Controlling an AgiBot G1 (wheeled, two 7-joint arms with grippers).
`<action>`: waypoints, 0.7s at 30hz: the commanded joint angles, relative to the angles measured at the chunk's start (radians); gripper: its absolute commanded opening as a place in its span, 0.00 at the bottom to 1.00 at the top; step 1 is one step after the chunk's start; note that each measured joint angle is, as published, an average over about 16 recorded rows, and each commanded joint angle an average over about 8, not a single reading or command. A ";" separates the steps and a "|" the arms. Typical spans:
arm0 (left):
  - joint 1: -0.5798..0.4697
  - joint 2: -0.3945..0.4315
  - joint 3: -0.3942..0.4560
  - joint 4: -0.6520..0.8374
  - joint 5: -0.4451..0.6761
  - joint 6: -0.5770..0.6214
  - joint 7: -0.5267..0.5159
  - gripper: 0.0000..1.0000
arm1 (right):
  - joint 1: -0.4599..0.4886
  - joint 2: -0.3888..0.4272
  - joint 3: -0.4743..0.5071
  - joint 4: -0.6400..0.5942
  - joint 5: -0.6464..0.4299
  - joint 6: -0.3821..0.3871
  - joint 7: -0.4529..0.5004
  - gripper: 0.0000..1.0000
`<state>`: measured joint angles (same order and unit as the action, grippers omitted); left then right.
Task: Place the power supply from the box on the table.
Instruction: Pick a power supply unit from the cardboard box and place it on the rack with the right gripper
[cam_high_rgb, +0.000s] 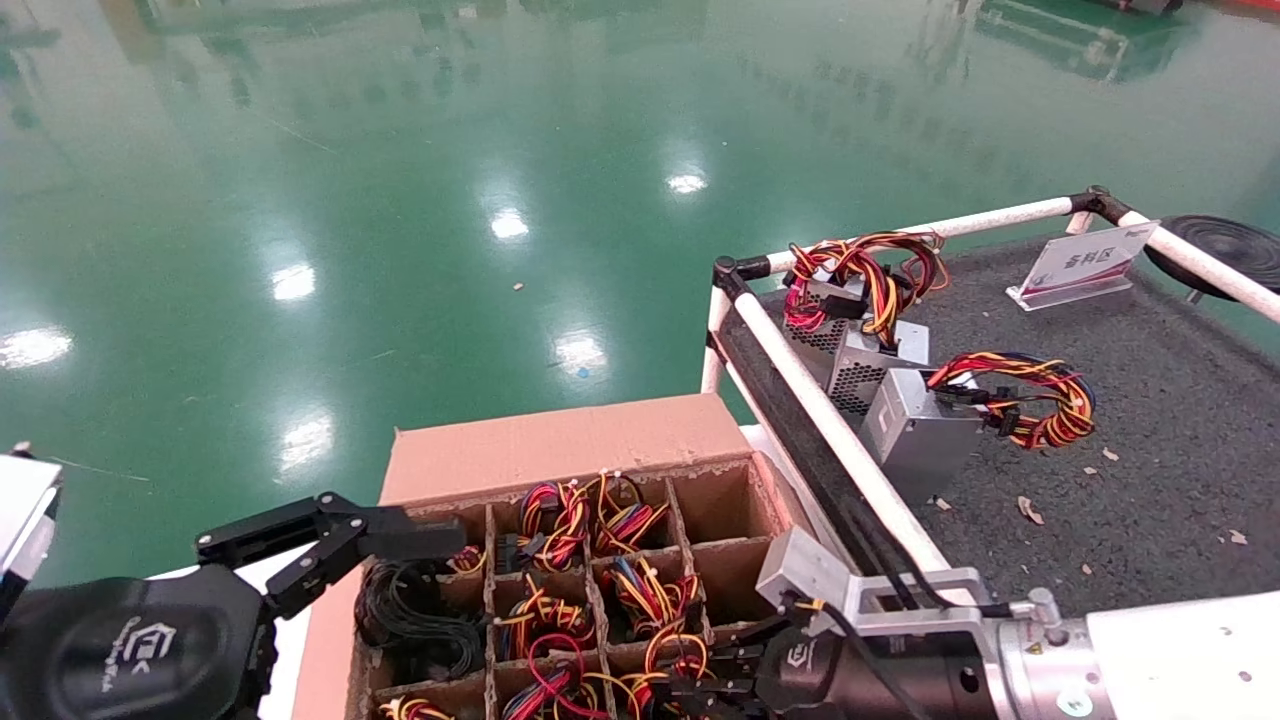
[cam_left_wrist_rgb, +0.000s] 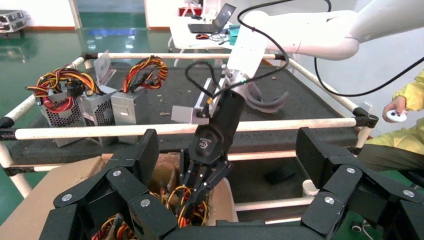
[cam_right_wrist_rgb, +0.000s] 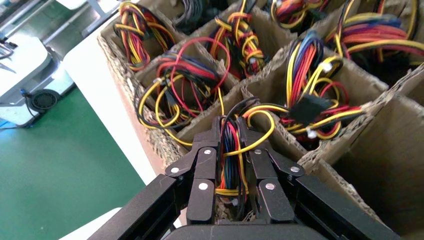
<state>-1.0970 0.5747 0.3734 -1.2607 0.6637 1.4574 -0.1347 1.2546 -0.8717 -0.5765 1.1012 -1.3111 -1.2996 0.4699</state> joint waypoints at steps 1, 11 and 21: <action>0.000 0.000 0.000 0.000 0.000 0.000 0.000 1.00 | 0.003 0.006 0.005 0.001 0.010 -0.007 -0.001 0.00; 0.000 0.000 0.000 0.000 0.000 0.000 0.000 1.00 | 0.033 0.069 0.073 0.068 0.121 -0.033 0.051 0.00; 0.000 0.000 0.000 0.000 0.000 0.000 0.000 1.00 | 0.107 0.144 0.166 0.141 0.253 -0.031 0.157 0.00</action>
<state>-1.0970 0.5746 0.3735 -1.2607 0.6636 1.4573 -0.1347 1.3643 -0.7317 -0.4144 1.2397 -1.0671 -1.3282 0.6232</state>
